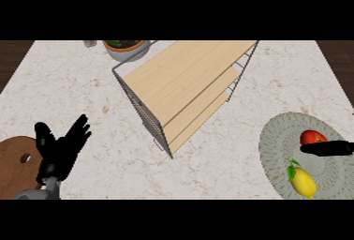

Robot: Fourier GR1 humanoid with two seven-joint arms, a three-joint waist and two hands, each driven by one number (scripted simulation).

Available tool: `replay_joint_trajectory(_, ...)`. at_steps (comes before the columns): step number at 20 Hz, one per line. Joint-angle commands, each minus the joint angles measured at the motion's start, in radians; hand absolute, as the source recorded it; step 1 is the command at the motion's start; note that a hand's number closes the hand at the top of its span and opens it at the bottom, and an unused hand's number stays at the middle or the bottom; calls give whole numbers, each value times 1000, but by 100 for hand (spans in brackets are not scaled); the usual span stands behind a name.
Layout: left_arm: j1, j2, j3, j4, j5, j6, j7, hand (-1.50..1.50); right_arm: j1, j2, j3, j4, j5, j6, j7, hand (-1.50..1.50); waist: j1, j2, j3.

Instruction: Pick the tomato from the placemat and place it in the tiered shelf

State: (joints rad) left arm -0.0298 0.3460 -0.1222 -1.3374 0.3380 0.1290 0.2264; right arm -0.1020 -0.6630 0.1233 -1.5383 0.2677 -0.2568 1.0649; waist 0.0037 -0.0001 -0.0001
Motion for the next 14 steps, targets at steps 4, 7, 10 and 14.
replay_joint_trajectory(4, 14, -7, 31, -90, -17, 12, 94, 0, -54, 88, -22, 75, 103, 20, 90, -150, 1, -1, 0)
replay_joint_trajectory(7, -16, -35, 48, 19, -32, -29, 22, 0, -96, 97, -34, 132, 143, 61, 88, -150, 0, 0, 0)
replay_joint_trajectory(10, -48, -39, 62, 0, -46, -13, 59, 0, -73, 104, -71, 143, 160, 57, 75, -150, -3, 0, 0)
replay_joint_trajectory(14, 12, -53, 84, 5, -56, -63, 3, 0, -60, 148, -102, 192, 210, 53, 16, -150, -2, 0, 0)
